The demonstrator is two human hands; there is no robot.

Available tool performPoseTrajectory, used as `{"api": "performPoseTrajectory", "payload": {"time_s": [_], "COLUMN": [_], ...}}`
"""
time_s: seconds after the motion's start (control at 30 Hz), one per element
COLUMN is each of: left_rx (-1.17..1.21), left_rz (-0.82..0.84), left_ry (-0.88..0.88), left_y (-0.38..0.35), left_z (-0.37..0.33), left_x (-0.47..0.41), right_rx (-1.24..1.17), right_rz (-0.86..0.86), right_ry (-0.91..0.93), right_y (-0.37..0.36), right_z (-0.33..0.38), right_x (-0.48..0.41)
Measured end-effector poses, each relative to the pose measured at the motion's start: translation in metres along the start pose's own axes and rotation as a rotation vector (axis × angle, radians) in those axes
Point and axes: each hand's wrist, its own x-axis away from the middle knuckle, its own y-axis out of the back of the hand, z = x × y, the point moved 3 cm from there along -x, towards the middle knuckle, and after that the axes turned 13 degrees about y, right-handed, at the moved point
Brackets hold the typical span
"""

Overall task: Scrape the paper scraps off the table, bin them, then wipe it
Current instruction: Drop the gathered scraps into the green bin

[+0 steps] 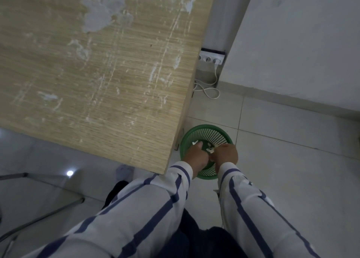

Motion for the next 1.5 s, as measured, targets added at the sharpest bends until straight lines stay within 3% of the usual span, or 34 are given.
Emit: {"api": "performPoseTrajectory", "payload": {"time_s": [0.17,0.37,0.7,0.83,0.97,1.13,1.23,1.37,1.5], "left_rx": [-0.016,0.010,-0.021,-0.037,-0.055,-0.069,-0.067,-0.068,-0.158], "left_rz": [0.022,0.025,0.033,0.016,-0.039,-0.090,-0.155,-0.248,-0.405], "left_ry": [0.024,0.021,-0.022,-0.067,-0.144,-0.256,-0.424,-0.641,-0.776], "left_y": [0.001,0.002,0.002,0.001,-0.001,0.004,0.018,0.068,0.149], "left_z": [0.007,0.010,0.010,0.008,-0.007,-0.040,-0.061,-0.090,-0.104], "left_x": [-0.011,-0.012,0.007,0.023,0.063,0.140,0.199,0.277,0.314], "right_rx": [-0.298,-0.520,-0.506,-0.666,-0.835,-0.841,-0.874,-0.871,-0.667], "right_rz": [-0.029,-0.036,-0.079,-0.121,-0.237,-0.375,-0.431,-0.485,-0.512], "right_ry": [-0.125,-0.136,-0.123,-0.075,-0.003,0.144,0.208,0.344,0.536], "right_y": [-0.006,-0.021,-0.014,0.005,0.052,0.139,0.191,0.247,0.276], "right_z": [-0.001,-0.002,-0.004,0.001,0.015,0.035,0.060,0.115,0.187], "right_x": [-0.004,-0.009,-0.005,0.015,0.053,0.103,0.135,0.169,0.185]}}
